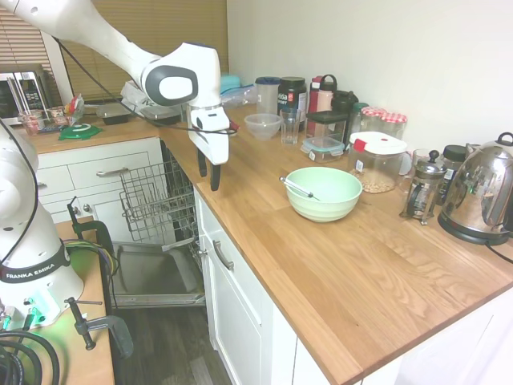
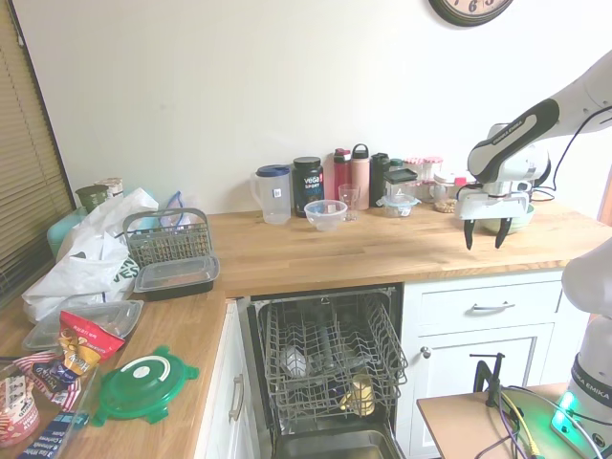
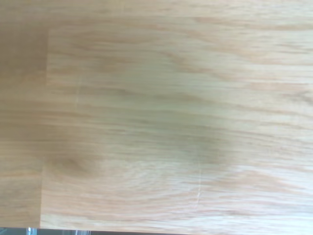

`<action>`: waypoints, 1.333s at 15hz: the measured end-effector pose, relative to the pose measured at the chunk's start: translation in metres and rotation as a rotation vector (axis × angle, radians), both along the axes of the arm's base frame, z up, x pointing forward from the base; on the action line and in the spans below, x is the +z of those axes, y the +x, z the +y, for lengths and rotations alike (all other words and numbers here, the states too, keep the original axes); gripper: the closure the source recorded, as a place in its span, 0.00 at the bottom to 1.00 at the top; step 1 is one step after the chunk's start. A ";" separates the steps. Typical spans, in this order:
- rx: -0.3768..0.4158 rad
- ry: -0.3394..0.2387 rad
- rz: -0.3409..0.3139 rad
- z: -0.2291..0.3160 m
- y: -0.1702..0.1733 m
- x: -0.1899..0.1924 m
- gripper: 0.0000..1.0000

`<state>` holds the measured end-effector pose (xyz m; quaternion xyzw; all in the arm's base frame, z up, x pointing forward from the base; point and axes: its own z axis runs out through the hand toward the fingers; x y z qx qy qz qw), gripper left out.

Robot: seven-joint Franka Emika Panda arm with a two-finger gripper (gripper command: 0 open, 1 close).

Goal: Put the fork in the dishwasher

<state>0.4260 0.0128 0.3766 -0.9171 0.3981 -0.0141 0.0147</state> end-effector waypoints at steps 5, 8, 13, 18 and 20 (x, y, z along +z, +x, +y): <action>-0.042 -0.004 -0.026 -0.006 0.000 0.012 0.00; -0.086 -0.016 -0.113 -0.021 -0.010 0.055 0.00; -0.157 0.037 -0.198 -0.078 -0.005 0.130 0.00; -0.236 0.072 -0.169 -0.150 0.051 0.120 0.00; -0.268 0.094 -0.166 -0.190 0.075 0.114 0.00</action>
